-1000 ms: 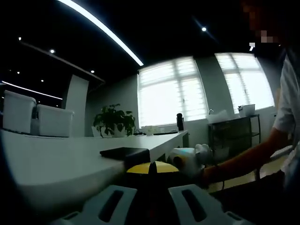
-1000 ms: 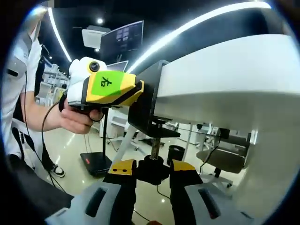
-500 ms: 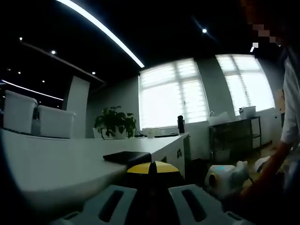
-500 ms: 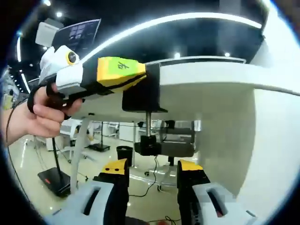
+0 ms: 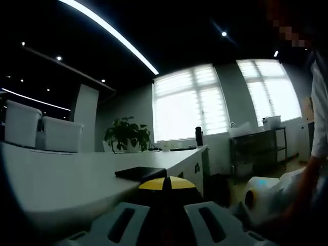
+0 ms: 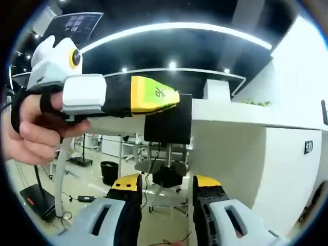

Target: Clamp the fixed fixture on the desktop, loosen the retaining clip, secure it to the edge of the desk, and tighten the retaining clip.

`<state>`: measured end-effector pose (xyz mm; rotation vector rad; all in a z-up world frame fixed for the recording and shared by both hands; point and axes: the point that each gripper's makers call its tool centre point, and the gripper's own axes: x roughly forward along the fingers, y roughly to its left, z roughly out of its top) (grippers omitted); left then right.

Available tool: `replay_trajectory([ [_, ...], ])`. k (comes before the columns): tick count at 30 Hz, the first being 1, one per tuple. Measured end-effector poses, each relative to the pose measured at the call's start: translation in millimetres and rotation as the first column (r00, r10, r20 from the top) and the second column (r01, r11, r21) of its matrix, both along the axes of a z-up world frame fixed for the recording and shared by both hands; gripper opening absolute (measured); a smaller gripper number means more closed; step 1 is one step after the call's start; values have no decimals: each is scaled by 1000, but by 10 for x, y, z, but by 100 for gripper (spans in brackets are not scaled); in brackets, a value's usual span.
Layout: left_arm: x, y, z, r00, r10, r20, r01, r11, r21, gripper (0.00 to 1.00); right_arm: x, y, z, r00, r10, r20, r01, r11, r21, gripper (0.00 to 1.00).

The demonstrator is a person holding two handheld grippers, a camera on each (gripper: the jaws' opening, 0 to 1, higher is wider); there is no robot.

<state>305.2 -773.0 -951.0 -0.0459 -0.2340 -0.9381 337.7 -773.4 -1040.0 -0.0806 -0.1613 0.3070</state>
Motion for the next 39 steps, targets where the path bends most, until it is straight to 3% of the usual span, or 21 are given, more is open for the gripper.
replay_trajectory([
  [6, -10, 3, 1, 1000, -8, 0, 8, 1000, -3, 2, 129, 4, -68, 1000, -11, -23, 11, 1000, 8, 28],
  [17, -5, -5, 2, 1000, -2, 4, 2, 1000, 5, 2, 158, 89, -32, 1000, 4, 21, -3, 999, -41, 25],
  [21, -8, -5, 3, 1000, -4, 4, 4, 1000, 2, 2, 143, 91, -32, 998, 51, 31, -49, 998, -44, 25],
  [25, -4, 1, 0, 1000, -4, 3, 4, 1000, 2, 2, 137, 122, -26, 987, 157, 38, -154, 986, -60, 25],
  [27, -2, 8, 0, 1000, -4, 1, 4, 1000, 0, 2, 135, 131, -25, 971, 239, 24, -238, 970, -51, 24],
  [29, 0, 12, -4, 1000, -3, 0, 3, 1000, -1, 2, 134, 158, -16, 947, 319, 28, -315, 945, -90, 24],
  [32, 2, 4, -15, 1000, -15, -4, 15, 1000, -7, 2, 131, 183, -15, 895, 447, 10, -443, 889, -113, 24],
  [36, 3, -13, -34, 1000, -17, -4, 17, 1000, 0, 2, 170, 203, -35, 843, 538, -23, -534, 830, -161, 25],
  [39, 3, -10, -42, 1000, -14, -4, 14, 1000, 3, 2, 165, 222, -44, 817, 576, -30, -573, 803, -162, 24],
])
